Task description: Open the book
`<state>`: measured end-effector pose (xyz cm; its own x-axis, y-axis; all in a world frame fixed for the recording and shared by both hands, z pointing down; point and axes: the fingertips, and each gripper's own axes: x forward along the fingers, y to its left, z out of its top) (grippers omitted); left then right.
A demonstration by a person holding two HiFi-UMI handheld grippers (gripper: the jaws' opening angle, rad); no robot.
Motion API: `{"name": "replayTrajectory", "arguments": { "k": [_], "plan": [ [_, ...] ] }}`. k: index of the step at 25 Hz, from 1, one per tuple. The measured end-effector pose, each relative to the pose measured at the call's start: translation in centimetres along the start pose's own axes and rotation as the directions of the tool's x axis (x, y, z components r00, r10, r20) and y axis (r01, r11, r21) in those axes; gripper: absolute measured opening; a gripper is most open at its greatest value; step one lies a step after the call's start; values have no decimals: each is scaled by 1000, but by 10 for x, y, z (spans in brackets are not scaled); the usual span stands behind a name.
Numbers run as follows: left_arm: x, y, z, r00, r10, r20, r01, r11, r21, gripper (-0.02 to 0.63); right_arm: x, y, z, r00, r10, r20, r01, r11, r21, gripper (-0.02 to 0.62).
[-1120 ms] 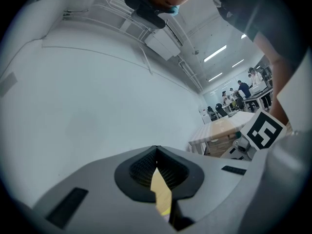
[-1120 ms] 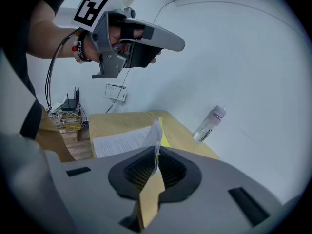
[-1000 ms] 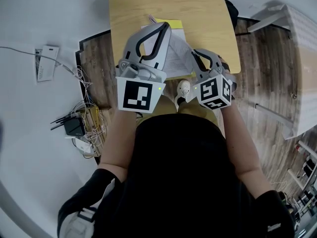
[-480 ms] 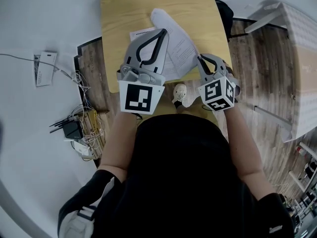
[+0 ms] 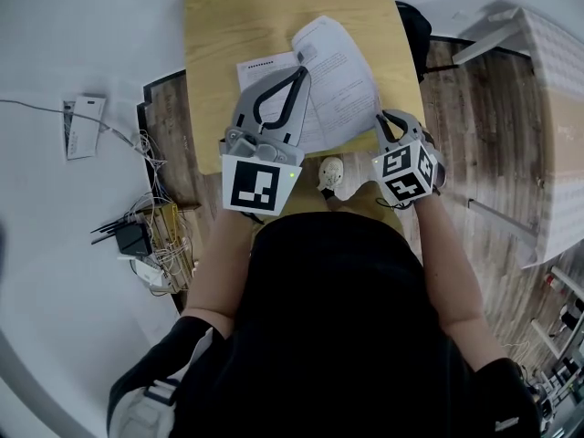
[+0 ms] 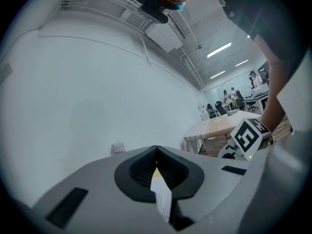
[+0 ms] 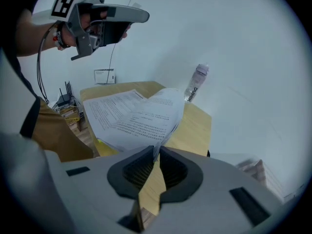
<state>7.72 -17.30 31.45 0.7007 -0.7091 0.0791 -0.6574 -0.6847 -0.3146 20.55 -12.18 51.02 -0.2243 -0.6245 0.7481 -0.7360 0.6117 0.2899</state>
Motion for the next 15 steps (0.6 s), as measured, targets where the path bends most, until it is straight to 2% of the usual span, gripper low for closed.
{"name": "replayTrajectory", "arguments": {
  "k": [9,15],
  "plan": [
    [0,6,-14,999,21,-34,-21,1000,-17,5,24,1,-52,987,37,-154,-24,996,85,55],
    [4,11,-22,998,33,-45,-34,999,-28,5,39,10,-72,975,78,-210,-56,993,108,58]
  ]
}}
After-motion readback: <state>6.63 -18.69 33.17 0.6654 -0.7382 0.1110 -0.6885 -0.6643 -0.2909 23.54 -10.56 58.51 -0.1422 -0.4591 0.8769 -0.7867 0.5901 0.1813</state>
